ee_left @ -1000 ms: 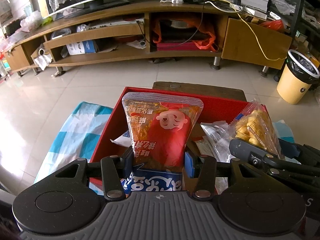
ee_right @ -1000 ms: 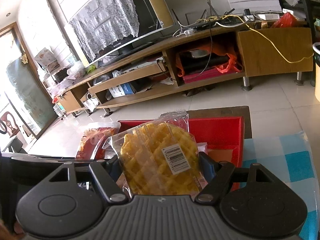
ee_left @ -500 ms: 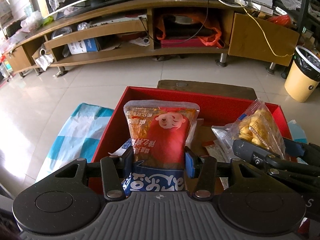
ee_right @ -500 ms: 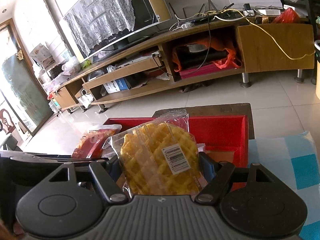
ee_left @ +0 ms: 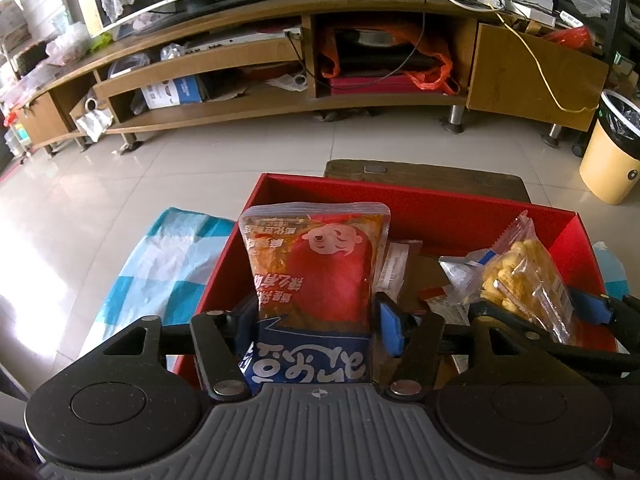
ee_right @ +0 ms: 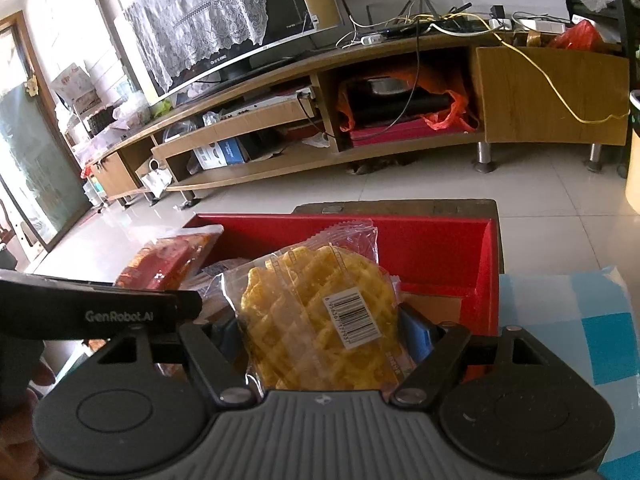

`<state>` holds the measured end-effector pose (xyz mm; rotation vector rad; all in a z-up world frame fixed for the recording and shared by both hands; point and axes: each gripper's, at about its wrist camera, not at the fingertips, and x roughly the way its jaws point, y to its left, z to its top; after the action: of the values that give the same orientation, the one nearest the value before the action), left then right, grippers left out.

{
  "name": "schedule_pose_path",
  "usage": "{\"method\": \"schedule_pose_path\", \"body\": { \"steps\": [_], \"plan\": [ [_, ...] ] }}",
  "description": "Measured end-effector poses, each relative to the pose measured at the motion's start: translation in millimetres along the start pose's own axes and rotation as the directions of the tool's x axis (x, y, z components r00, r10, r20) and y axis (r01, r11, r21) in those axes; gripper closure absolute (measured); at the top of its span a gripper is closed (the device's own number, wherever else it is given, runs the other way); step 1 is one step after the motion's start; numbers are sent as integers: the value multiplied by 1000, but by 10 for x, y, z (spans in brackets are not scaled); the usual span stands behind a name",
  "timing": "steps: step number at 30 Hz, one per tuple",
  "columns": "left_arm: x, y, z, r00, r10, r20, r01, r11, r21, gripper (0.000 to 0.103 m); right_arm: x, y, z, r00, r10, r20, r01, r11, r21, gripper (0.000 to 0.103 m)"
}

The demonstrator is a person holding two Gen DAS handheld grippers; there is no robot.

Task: Organize snacks
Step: 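Open both tools to drop the red snack bag and waffle into the box, then move the left tool to the Aprons wafer packet while the right tool reaches the red chip bag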

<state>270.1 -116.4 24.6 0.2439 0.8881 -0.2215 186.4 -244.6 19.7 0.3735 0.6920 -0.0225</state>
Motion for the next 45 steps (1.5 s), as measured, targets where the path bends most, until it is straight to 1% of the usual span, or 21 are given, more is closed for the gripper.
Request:
{"method": "schedule_pose_path", "body": {
  "steps": [4,6,10,16,22,26,32,35,38,42,45],
  "plan": [
    [-9,-1,6,1000,6,9,-6,1000,6,29,-24,40,12,1000,-20,20,21,999,-38,29],
    [-21,2,10,1000,7,14,-7,1000,3,29,-45,54,16,999,-33,33,34,998,-50,29],
    [-60,5,18,1000,7,28,-7,1000,2,24,-69,39,15,999,-29,32,30,999,-44,29],
    [-139,32,36,999,-11,45,12,1000,-12,22,-131,34,26,999,-24,38,26,999,-29,28],
    [-267,121,6,998,-11,58,13,999,-30,20,-239,53,53,999,-23,48,24,999,-23,28],
    [-410,260,-75,998,-19,61,22,999,-49,18,-377,94,37,998,-19,62,21,999,-25,28],
    [-643,480,-323,999,-24,46,26,998,-51,17,-649,182,-98,998,-1,65,5,998,-56,28],
    [-733,566,-491,999,-24,25,25,999,-46,16,-755,248,-186,998,11,61,-8,998,-56,28],
    [-772,640,-671,999,-42,-18,41,998,-45,16,-848,354,-310,998,31,47,-28,997,-74,28],
    [-709,684,-903,994,-42,-100,37,998,-47,16,-948,472,-513,999,44,17,-42,993,-107,28],
    [-618,716,-1038,984,-63,-164,51,996,-77,16,-992,532,-668,998,54,-20,-56,992,-115,28]
  ]
}}
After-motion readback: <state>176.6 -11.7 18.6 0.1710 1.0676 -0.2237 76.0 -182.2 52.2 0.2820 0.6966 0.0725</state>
